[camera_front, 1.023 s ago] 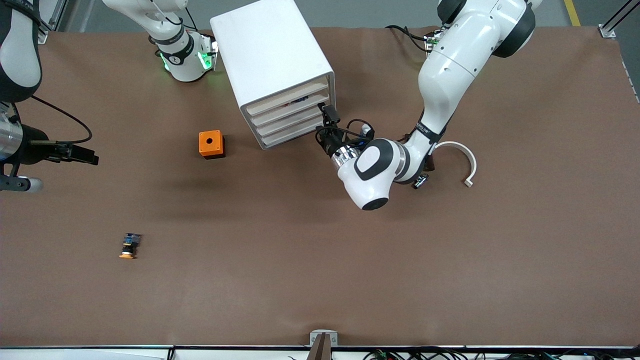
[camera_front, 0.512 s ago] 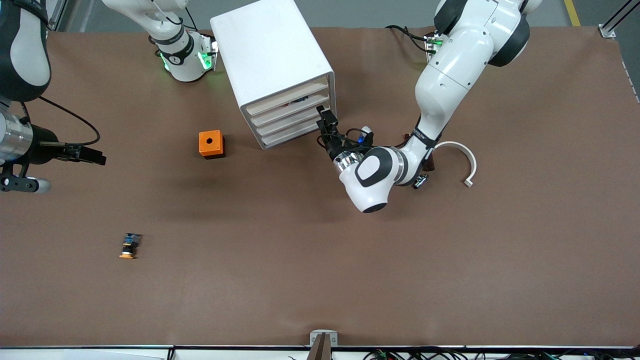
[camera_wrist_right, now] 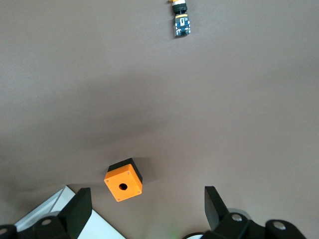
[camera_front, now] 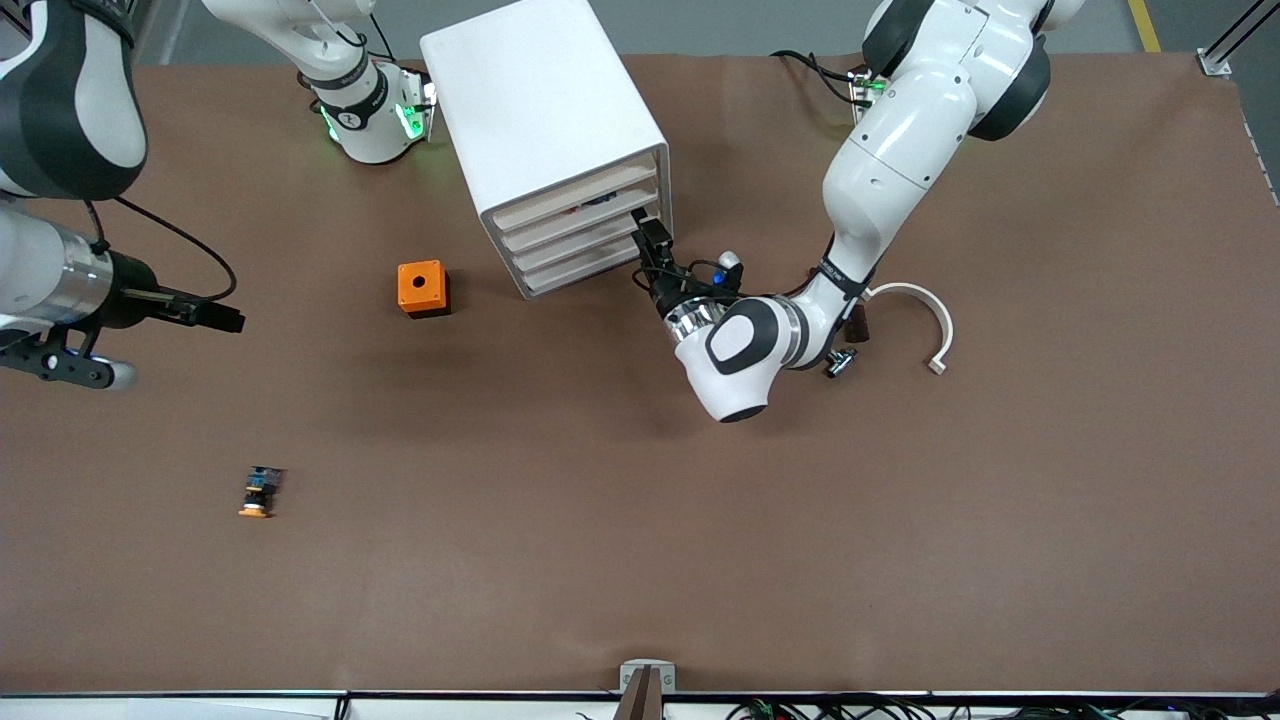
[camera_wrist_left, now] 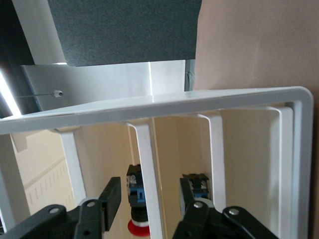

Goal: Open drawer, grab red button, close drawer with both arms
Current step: 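Pull the drawer open with the left gripper while the right gripper reaches in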

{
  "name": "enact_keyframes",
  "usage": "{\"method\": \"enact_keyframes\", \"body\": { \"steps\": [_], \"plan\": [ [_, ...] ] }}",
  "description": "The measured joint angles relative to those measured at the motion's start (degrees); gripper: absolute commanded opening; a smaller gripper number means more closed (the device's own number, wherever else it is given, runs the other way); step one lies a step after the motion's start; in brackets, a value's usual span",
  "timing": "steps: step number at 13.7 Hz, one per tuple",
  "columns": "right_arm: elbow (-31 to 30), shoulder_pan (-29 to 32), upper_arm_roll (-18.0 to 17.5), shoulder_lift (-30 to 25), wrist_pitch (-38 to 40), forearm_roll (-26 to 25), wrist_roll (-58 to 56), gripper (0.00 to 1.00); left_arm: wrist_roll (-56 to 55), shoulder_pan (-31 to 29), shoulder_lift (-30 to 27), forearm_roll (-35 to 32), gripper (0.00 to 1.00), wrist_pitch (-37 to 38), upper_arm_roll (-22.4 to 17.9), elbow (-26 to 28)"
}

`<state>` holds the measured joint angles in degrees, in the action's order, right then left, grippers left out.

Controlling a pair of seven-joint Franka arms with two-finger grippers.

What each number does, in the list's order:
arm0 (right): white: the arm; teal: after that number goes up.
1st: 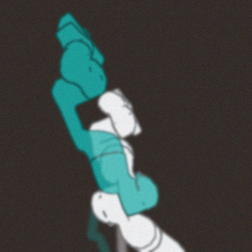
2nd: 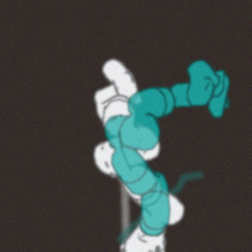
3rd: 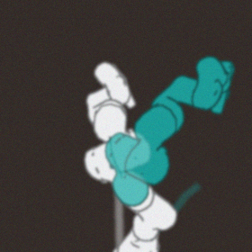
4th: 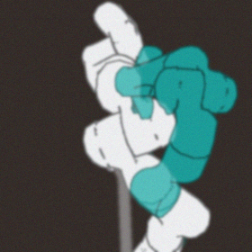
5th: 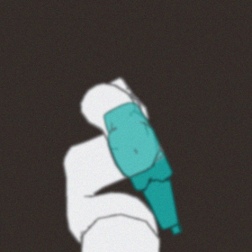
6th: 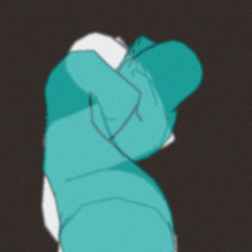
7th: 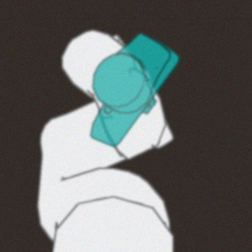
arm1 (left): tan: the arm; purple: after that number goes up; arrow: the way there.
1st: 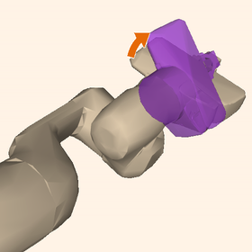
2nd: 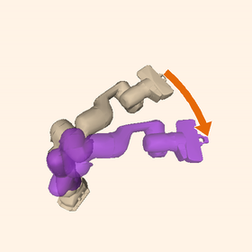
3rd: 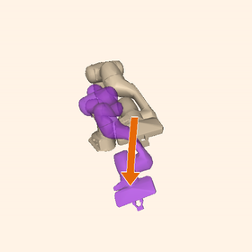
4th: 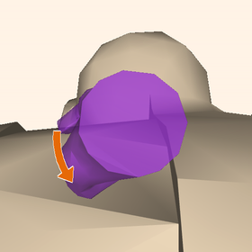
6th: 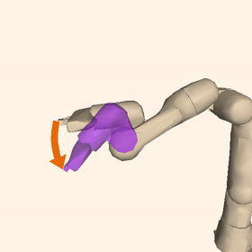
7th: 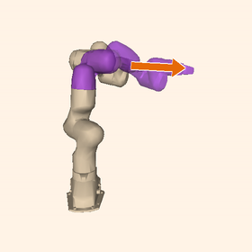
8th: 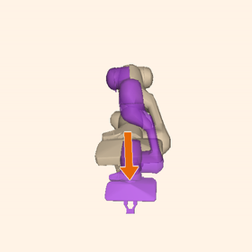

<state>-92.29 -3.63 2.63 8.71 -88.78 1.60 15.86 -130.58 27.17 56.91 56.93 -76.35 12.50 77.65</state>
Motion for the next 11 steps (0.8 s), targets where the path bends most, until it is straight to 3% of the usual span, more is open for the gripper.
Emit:
{"method": "enact_keyframes", "body": {
  "steps": [6,11],
  "plan": [
    [-0.9,-2.6,-0.1,-0.5,0.0,0.9,7.1,1.0,-0.9,2.1,0.1,0.0,0.51,1.2,0.2,1.2],
    [-2.0,-5.7,-0.1,-1.0,-0.2,1.0,13.0,1.0,-3.1,4.3,0.1,0.2,0.29,1.2,0.2,1.2]
  ]
}}
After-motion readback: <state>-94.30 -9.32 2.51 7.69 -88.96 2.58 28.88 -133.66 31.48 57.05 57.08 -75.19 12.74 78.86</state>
